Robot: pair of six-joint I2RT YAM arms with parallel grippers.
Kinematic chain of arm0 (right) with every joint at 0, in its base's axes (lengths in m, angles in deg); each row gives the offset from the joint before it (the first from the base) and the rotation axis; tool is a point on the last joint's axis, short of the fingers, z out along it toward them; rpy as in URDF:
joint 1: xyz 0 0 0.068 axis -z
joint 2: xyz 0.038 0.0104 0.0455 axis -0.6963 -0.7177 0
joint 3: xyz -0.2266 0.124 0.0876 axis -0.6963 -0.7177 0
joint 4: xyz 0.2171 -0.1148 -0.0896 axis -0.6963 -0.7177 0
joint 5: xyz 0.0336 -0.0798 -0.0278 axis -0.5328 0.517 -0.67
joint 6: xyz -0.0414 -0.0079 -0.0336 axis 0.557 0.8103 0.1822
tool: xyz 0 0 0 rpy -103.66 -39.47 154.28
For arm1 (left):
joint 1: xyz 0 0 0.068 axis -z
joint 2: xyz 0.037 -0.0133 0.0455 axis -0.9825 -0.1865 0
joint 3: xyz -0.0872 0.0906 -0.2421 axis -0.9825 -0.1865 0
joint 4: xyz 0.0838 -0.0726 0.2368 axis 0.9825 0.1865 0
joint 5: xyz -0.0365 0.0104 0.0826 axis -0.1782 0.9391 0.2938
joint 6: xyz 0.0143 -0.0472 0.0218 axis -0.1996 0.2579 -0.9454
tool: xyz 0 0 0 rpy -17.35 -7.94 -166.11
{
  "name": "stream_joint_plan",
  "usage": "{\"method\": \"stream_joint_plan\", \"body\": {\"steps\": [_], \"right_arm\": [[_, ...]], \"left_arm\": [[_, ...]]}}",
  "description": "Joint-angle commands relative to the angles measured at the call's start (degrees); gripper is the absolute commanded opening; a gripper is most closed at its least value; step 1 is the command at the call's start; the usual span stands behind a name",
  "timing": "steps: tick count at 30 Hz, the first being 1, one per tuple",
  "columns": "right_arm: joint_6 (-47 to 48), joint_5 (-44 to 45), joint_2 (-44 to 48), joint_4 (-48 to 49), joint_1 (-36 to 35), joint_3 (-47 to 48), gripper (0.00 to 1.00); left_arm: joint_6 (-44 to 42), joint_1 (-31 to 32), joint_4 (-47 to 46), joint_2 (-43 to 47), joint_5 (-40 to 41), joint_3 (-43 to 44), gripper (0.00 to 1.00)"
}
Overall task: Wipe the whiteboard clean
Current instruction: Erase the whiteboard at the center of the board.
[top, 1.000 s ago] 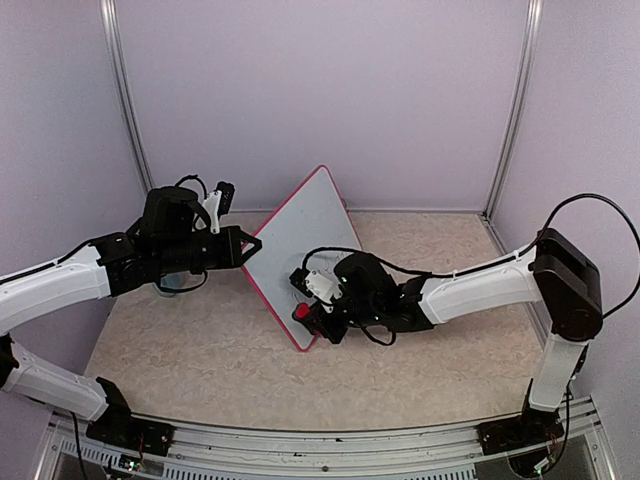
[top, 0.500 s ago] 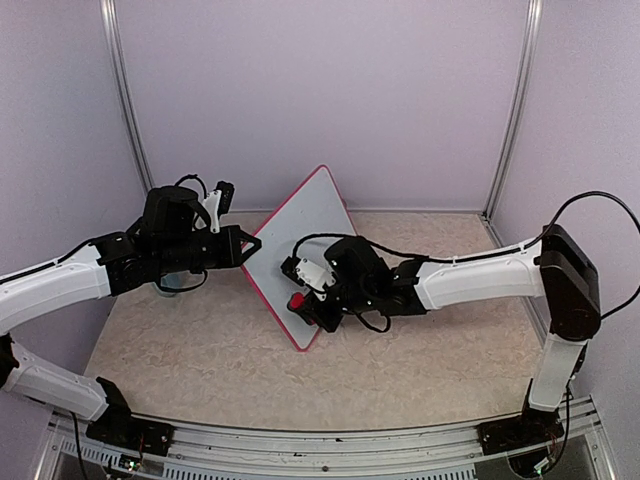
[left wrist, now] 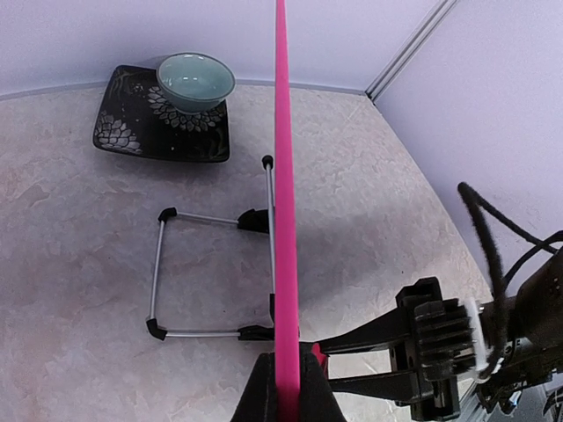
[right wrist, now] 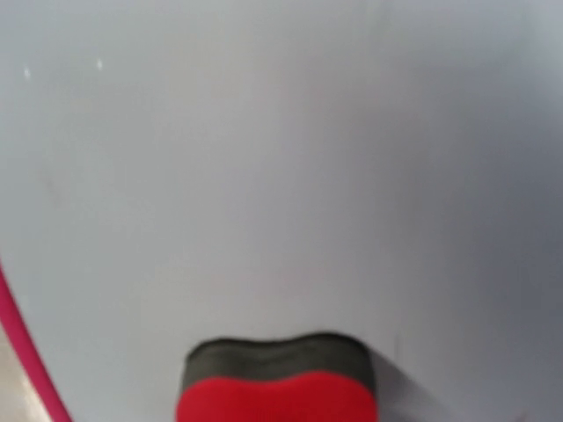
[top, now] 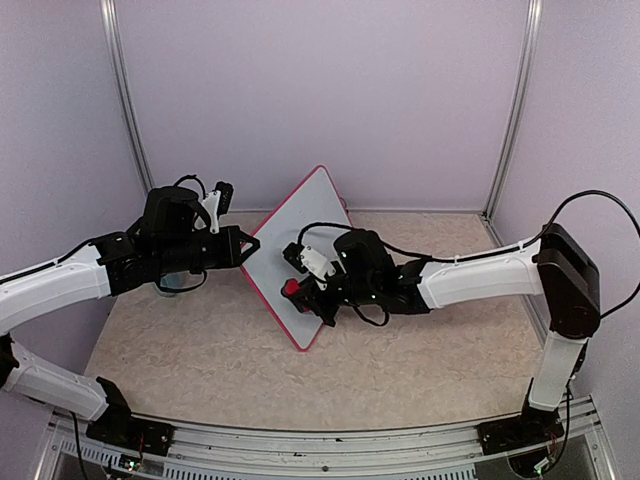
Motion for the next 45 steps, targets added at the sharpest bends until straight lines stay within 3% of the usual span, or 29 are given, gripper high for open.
{"method": "stream_joint_plan", "body": {"steps": [1,9,25,38,45], "right_arm": [[-3.04,-0.37,-3.08,1.90,1.67,-7.82,0.01],[-3.75,-1.27,-1.98,2.03,1.97,-8.44,0.01],[0.59,1.62,-1.60,-5.47,1.95,9.50,0.02],[-4.05,1.34,-0.83,0.88,2.12,-8.09,0.01],[-3.26,0.90,-0.68,-0.42,2.36,-5.61,0.01]], "left_arm": [[-1.20,1.66,1.95,-0.40,-6.26,-0.86,0.00],[-1.04,1.58,1.50,-0.58,-6.69,-0.92,0.00],[-0.67,1.66,1.54,-0.16,-6.38,-1.45,0.00],[-1.00,1.43,1.45,0.18,-6.38,-1.91,0.00],[-0.70,1.49,0.75,-0.41,-7.07,-1.91,0.00]]}}
